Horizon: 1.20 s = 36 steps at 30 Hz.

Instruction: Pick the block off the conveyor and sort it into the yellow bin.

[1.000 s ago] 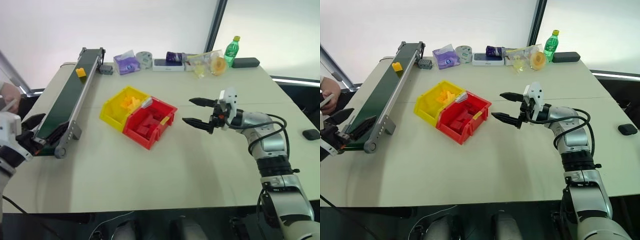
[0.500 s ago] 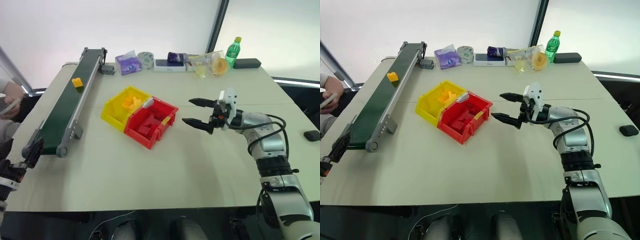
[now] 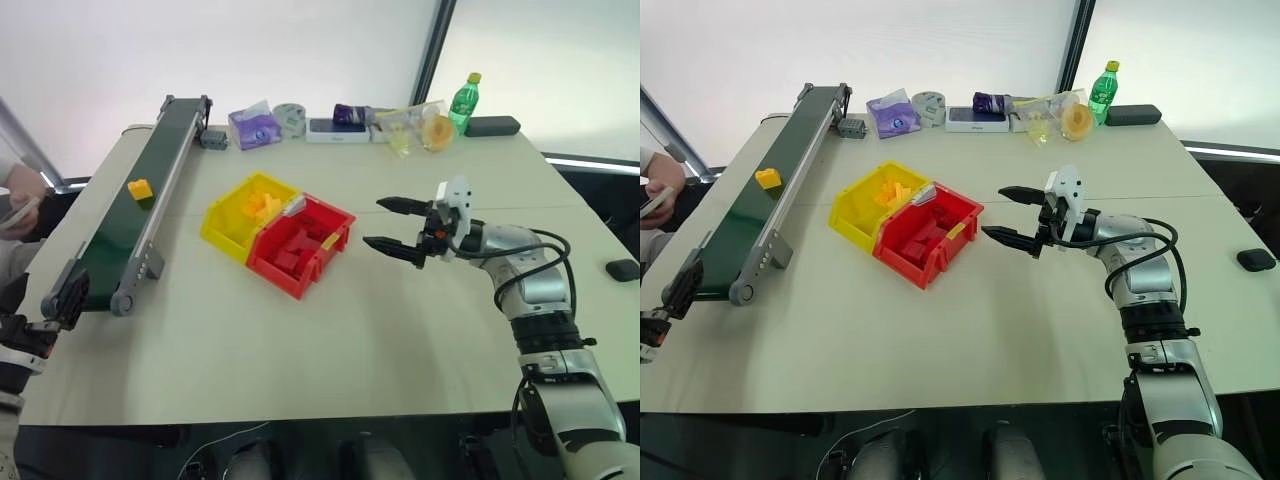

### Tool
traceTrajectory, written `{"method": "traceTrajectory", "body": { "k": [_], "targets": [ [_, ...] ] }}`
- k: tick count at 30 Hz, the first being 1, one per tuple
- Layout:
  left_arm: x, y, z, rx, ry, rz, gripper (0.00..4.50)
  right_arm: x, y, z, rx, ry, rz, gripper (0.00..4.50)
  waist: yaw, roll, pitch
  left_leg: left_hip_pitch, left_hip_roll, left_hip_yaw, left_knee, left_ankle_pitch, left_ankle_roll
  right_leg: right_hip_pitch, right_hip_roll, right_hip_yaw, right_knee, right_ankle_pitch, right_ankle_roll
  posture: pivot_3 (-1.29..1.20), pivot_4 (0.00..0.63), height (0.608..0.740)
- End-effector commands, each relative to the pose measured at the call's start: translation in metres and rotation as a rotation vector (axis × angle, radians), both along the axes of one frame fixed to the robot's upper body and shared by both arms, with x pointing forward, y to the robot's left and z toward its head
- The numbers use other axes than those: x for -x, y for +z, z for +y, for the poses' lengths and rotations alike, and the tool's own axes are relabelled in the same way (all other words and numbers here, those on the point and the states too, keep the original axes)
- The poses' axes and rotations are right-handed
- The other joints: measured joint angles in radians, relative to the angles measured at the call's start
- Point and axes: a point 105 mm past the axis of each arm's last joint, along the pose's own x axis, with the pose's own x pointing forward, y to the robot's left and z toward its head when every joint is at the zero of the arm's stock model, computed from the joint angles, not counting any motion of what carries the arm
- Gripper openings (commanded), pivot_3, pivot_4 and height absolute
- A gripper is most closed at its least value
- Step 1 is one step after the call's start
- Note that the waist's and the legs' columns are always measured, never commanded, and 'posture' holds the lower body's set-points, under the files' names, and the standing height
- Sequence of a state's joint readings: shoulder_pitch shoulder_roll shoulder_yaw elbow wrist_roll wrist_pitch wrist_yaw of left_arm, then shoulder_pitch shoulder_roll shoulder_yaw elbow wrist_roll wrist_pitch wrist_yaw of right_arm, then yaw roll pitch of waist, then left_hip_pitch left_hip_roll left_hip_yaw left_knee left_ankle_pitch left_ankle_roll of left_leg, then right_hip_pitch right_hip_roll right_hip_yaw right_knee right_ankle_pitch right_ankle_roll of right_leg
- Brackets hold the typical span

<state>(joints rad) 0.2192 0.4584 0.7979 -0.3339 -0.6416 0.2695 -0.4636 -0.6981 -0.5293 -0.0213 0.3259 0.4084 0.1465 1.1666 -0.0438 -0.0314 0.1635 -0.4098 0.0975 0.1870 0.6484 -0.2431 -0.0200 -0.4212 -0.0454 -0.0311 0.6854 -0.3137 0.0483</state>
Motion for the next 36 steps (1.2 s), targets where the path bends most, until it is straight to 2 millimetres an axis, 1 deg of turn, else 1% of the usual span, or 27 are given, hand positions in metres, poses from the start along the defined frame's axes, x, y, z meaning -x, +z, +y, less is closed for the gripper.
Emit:
{"method": "traceTrajectory", "body": {
  "k": [1,5,8,13,15,17,20,23,26,29,30,33,35,36],
  "targets": [
    [-0.003,0.010,-0.001,-0.028,0.001,-0.018,4.46,0.003,0.022,0.002,-0.016,0.012,-0.078,4.50,0.000,0.000,0.000,0.000,0.000,0.000,0.000,0.000,0.000,0.000,0.000,0.000,0.000,0.000,0.000,0.00,0.150,0.740],
    [-0.013,0.010,-0.006,0.004,0.024,-0.006,4.46,0.004,0.022,0.003,-0.016,0.014,-0.078,4.50,0.004,0.000,0.000,0.000,0.000,0.000,0.000,0.000,0.000,0.000,0.000,0.000,0.000,0.000,0.000,0.00,0.150,0.740],
    [-0.031,0.007,-0.013,0.013,0.052,0.070,4.46,0.004,0.021,0.003,-0.016,0.014,-0.077,4.50,0.004,0.000,0.000,0.000,0.000,0.000,0.000,0.000,0.000,0.000,0.000,0.000,0.000,0.000,0.000,0.00,0.150,0.740],
    [-0.049,0.013,-0.007,0.032,0.169,0.125,4.46,0.003,0.019,0.002,-0.015,0.013,-0.074,4.50,0.002,0.000,0.000,0.000,0.000,0.000,0.000,0.000,0.000,0.000,0.000,0.000,0.000,0.000,0.000,0.00,0.150,0.740],
    [-0.057,0.012,-0.015,0.036,0.154,0.156,4.46,0.003,0.018,0.001,-0.014,0.013,-0.074,4.50,0.002,0.000,0.000,0.000,0.000,0.000,0.000,0.000,0.000,0.000,0.000,0.000,0.000,0.000,0.000,0.00,0.150,0.740],
    [-0.061,0.010,-0.022,0.036,0.144,0.180,4.46,0.004,0.017,0.002,-0.014,0.014,-0.074,4.50,0.001,0.000,0.000,0.000,0.000,0.000,0.000,0.000,0.000,0.000,0.000,0.000,0.000,0.000,0.000,0.00,0.150,0.740],
    [-0.067,0.006,-0.028,0.021,0.155,0.220,4.46,0.005,0.018,0.002,-0.014,0.013,-0.076,4.50,0.001,0.000,0.000,0.000,0.000,0.000,0.000,0.000,0.000,0.000,0.000,0.000,0.000,0.000,0.000,0.00,0.150,0.740],
    [-0.069,0.004,-0.028,0.018,0.179,0.231,4.46,0.006,0.019,0.003,-0.013,0.012,-0.077,4.50,0.002,0.000,0.000,0.000,0.000,0.000,0.000,0.000,0.000,0.000,0.000,0.000,0.000,0.000,0.000,0.00,0.150,0.740],
    [-0.069,0.001,-0.021,-0.003,0.240,0.248,4.46,0.007,0.020,0.003,-0.012,0.009,-0.078,4.50,0.002,0.000,0.000,0.000,0.000,0.000,0.000,0.000,0.000,0.000,0.000,0.000,0.000,0.000,0.000,0.00,0.150,0.740],
    [-0.071,-0.001,-0.024,0.022,0.219,0.244,4.46,0.007,0.020,0.002,-0.012,0.004,-0.077,4.50,0.002,0.000,0.000,0.000,0.000,0.000,0.000,0.000,0.000,0.000,0.000,0.000,0.000,0.000,0.000,0.00,0.150,0.740],
    [-0.072,-0.003,-0.029,0.044,0.186,0.242,4.46,0.007,0.020,0.002,-0.012,0.004,-0.076,4.50,0.003,0.000,0.000,0.000,0.000,0.000,0.000,0.000,0.000,0.000,0.000,0.000,0.000,0.000,0.000,0.00,0.150,0.740],
    [-0.070,-0.009,-0.031,0.072,0.185,0.253,3.67,0.008,0.019,0.000,-0.010,0.000,-0.075,4.50,0.005,0.000,0.000,0.000,0.000,0.000,0.000,0.000,0.000,0.000,0.000,0.000,0.000,0.000,0.000,0.00,0.150,0.740],
    [-0.068,-0.008,-0.030,0.070,0.192,0.250,2.78,0.008,0.019,0.000,-0.010,-0.001,-0.074,4.50,0.005,0.000,0.000,0.000,0.000,0.000,0.000,0.000,0.000,0.000,0.000,0.000,0.000,0.000,0.000,0.00,0.150,0.740],
    [-0.068,-0.007,-0.031,0.072,0.187,0.248,2.19,0.008,0.019,0.000,-0.008,-0.002,-0.073,4.50,0.005,0.000,0.000,0.000,0.000,0.000,0.000,0.000,0.000,0.000,0.000,0.000,0.000,0.000,0.000,0.00,0.150,0.740]
  ]
}}
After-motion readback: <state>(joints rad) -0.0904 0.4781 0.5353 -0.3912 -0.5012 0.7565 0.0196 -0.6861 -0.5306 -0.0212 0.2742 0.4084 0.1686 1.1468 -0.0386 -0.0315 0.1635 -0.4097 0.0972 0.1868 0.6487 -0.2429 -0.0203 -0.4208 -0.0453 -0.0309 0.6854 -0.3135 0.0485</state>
